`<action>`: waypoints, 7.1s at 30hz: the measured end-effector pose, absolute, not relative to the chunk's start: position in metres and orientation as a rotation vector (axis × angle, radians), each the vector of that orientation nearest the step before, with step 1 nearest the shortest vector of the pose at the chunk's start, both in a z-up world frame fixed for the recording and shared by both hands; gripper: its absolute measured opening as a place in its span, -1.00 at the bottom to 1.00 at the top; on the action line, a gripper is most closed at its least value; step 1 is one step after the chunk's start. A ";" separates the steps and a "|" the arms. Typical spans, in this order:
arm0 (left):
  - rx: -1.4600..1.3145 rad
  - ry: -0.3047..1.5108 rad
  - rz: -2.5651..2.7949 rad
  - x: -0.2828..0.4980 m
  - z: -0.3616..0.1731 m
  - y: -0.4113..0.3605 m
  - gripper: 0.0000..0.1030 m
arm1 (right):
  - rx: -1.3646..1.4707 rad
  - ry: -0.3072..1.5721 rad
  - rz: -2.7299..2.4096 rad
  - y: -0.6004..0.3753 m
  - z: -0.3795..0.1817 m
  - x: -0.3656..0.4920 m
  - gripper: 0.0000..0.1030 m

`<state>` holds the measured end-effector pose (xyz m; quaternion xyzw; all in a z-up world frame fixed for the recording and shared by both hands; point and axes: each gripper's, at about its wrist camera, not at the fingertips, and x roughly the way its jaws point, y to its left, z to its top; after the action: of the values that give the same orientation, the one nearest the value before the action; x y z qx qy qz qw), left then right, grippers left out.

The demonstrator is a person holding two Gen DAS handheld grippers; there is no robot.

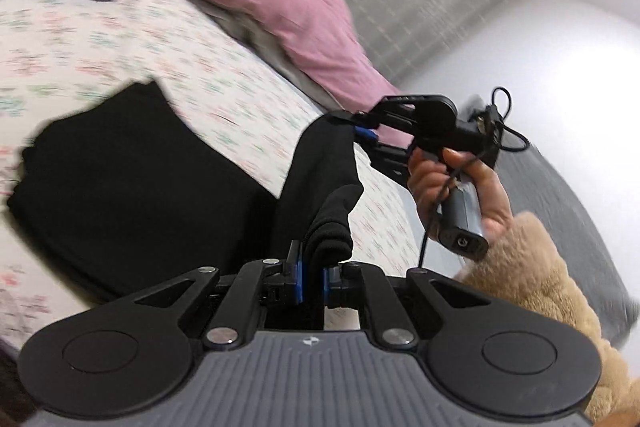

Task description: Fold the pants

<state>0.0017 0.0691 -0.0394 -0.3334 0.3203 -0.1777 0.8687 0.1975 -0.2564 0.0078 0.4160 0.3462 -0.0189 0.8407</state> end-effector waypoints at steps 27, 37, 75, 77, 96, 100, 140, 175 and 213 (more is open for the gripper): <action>-0.486 0.760 -0.210 0.049 -0.042 0.140 0.51 | 0.567 0.843 0.044 -0.129 -0.016 0.269 0.01; -0.271 0.922 -0.154 0.134 -0.072 0.118 -0.16 | 0.422 0.864 0.020 -0.162 -0.028 0.162 0.08; -0.571 0.960 -0.383 0.211 -0.125 0.173 0.15 | 0.881 0.722 0.101 -0.215 -0.130 0.123 -0.31; -0.600 0.934 -0.362 0.203 -0.128 0.173 -0.01 | 0.890 0.714 0.090 -0.213 -0.135 0.126 -0.57; -0.748 0.716 -0.508 0.250 -0.098 0.049 -0.39 | 0.655 0.565 -0.046 -0.303 -0.044 0.125 -0.81; -0.707 0.663 -0.526 0.277 -0.094 0.024 -0.38 | 0.568 0.543 -0.094 -0.333 -0.024 0.143 -0.81; -0.070 0.859 -0.142 0.110 -0.048 -0.069 1.00 | 0.291 0.709 -0.384 -0.259 -0.029 -0.002 0.85; 0.003 0.857 -0.067 0.071 -0.026 -0.091 1.00 | 0.086 0.702 -0.395 -0.199 -0.002 -0.014 1.00; 0.017 0.876 -0.081 0.068 -0.027 -0.096 1.00 | 0.095 0.712 -0.407 -0.196 -0.002 -0.016 1.00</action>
<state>0.0685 -0.0955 -0.0274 0.0080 0.4238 -0.0391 0.9049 -0.0156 -0.1965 -0.0023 0.0463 0.3462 -0.1980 0.9159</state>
